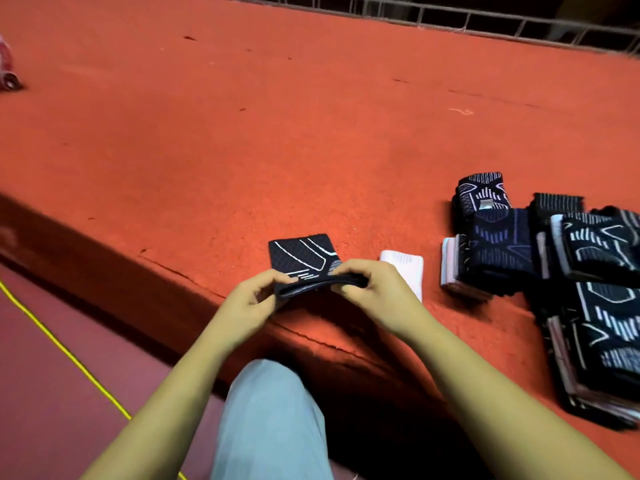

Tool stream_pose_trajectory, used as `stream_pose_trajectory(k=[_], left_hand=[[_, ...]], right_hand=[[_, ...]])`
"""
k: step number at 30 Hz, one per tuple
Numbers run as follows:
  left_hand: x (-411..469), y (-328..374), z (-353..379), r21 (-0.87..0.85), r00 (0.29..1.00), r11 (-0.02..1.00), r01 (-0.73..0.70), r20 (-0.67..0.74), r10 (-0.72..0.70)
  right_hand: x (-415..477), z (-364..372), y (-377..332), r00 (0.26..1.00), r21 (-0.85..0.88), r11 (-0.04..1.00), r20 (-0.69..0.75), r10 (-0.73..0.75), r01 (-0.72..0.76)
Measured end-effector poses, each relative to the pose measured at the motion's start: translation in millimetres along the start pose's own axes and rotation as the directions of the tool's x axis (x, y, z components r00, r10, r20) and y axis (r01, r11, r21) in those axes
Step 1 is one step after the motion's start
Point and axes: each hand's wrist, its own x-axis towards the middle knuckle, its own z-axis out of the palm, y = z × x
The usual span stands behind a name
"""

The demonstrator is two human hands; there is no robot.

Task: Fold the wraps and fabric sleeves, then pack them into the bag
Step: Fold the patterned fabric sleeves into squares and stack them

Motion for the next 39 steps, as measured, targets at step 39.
stream_pose_trajectory(k=[39], left_hand=[[-12,-8,15,0.796,0.985,0.596,-0.109,0.007,0.172]], right_hand=[[-61,35,29,0.996,-0.399,0.916,-0.088,-0.006,-0.030]])
